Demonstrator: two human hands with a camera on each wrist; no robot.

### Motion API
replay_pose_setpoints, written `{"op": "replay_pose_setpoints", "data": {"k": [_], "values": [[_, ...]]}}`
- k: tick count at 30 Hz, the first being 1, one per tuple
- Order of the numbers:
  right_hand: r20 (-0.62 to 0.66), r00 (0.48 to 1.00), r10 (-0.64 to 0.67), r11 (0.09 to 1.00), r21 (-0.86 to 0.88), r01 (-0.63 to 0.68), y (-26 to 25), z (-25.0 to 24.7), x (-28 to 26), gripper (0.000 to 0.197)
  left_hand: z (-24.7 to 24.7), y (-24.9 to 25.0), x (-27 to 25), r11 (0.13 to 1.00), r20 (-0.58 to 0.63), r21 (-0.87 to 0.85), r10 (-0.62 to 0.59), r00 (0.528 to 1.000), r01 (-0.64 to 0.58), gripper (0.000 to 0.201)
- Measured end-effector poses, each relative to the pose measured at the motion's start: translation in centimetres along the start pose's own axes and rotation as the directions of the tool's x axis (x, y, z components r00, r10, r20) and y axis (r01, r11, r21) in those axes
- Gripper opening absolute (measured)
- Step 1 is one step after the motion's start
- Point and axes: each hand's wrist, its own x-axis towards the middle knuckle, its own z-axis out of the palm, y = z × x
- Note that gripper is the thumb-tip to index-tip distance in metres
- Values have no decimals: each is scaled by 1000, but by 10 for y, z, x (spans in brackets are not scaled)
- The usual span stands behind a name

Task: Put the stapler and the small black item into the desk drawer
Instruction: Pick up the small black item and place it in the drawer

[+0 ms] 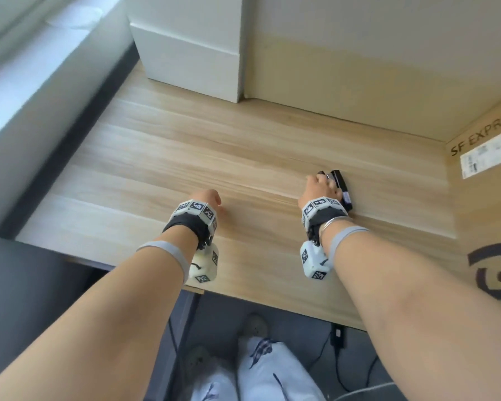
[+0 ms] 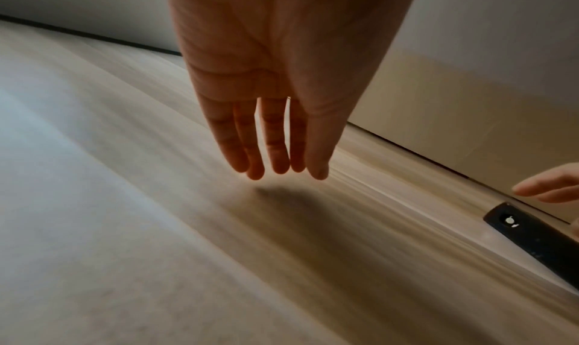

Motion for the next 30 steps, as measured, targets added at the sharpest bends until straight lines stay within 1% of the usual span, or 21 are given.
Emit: {"op": "replay_pose_setpoints", "data": {"k": [3,6,7,10,12,14,16,20,23,26,30], "values": [[-1,996,88,995,38,-88,22,-2,18,53,2,17,15,1000,-11,23,-6,1000,7,32],[23,983,180,979,89,-182,35,0,33,52,5,29,26,999,-26,43,-22,999,23,32],[40,978,207,972,106,-210,37,2,37,55,5,32,28,998,-32,61,-23,999,25,32],[135,953,272,946,145,-291,41,9,50,73,8,34,34,996,-69,88,-27,997,33,30],[170,941,292,935,157,-319,41,13,56,79,11,32,35,995,-102,94,-14,995,24,28],[168,938,303,925,184,-332,41,15,60,76,13,30,36,996,-117,87,-10,993,21,28],[156,937,312,913,223,-341,41,14,61,68,14,29,34,996,-120,86,-8,993,19,29],[157,943,293,926,198,-321,39,9,56,53,12,30,30,996,-109,82,-12,994,21,32],[216,952,216,958,144,-250,29,2,40,60,10,24,23,997,-98,81,-5,995,13,31],[259,956,136,957,214,-195,10,-1,21,66,8,13,14,998,-112,65,0,994,7,28],[261,965,16,955,282,-92,-21,-3,-11,68,6,-7,-6,998,-157,53,-6,988,15,27]]}}
